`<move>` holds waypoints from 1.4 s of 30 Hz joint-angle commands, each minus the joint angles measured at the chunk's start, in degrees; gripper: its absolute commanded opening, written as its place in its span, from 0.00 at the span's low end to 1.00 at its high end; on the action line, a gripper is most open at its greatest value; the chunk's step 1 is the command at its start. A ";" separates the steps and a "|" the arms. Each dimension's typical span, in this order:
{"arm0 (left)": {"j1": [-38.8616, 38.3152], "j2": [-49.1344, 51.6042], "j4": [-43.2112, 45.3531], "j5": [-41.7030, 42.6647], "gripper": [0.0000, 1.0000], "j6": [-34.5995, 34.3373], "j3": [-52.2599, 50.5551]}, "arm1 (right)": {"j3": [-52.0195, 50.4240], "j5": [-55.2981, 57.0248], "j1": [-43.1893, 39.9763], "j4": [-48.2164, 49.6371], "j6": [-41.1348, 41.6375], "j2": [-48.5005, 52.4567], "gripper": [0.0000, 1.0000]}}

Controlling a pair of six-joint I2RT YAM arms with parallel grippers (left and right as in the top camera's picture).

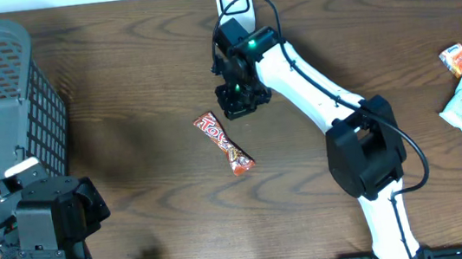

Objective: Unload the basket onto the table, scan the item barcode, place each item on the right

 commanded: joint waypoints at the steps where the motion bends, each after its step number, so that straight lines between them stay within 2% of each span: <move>1: -0.13 0.04 -0.15 -0.76 0.98 0.28 0.07 | -3.93 -1.27 1.53 1.88 1.68 0.17 0.01; 26: -0.13 0.04 -0.15 -0.76 0.98 0.28 0.09 | -7.52 -0.02 7.37 4.26 0.33 4.31 0.01; 32: -0.13 0.04 -0.15 -0.76 0.98 0.28 0.09 | -6.34 1.81 7.52 -0.66 0.35 3.61 0.01; 42: -0.13 0.04 -0.15 -0.76 0.98 0.28 0.09 | 1.46 1.57 7.52 -12.61 -1.57 -0.31 0.01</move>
